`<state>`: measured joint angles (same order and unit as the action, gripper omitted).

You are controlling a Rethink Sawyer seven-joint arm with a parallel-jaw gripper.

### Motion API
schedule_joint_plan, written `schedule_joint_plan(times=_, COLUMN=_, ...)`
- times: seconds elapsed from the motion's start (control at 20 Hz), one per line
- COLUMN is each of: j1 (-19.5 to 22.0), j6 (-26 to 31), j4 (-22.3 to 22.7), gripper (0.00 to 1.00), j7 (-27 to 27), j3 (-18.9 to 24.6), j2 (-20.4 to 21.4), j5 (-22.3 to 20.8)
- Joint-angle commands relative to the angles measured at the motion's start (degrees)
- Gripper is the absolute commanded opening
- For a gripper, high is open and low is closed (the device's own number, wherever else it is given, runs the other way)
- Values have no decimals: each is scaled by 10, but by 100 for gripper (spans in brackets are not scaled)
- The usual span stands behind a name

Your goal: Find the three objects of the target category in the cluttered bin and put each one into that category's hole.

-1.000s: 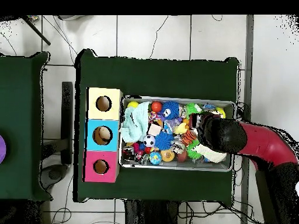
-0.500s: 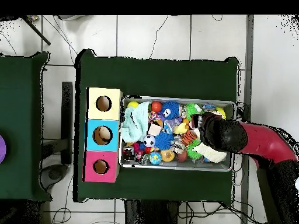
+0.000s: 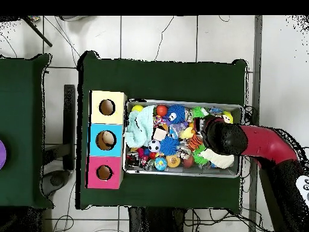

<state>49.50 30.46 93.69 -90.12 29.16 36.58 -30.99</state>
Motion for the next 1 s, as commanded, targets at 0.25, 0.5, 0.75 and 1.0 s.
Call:
schedule_joint_plan(times=0.25, j1=22, j6=-25, j4=-36, gripper=100, j7=82, j3=48, j2=-51, j5=-42)
schedule_joint_plan(times=0.5, j1=33, j6=-17, j4=-56, gripper=100, j7=93, j3=59, j2=-70, j5=-51)
schedule_joint_plan(times=0.75, j1=40, j6=-13, j4=-59, gripper=100, j7=96, j3=66, j2=-77, j5=-56)
schedule_joint_plan(times=1.0, j1=49, j6=-4, j4=-69, gripper=100, j7=106, j3=76, j2=-87, j5=-60)
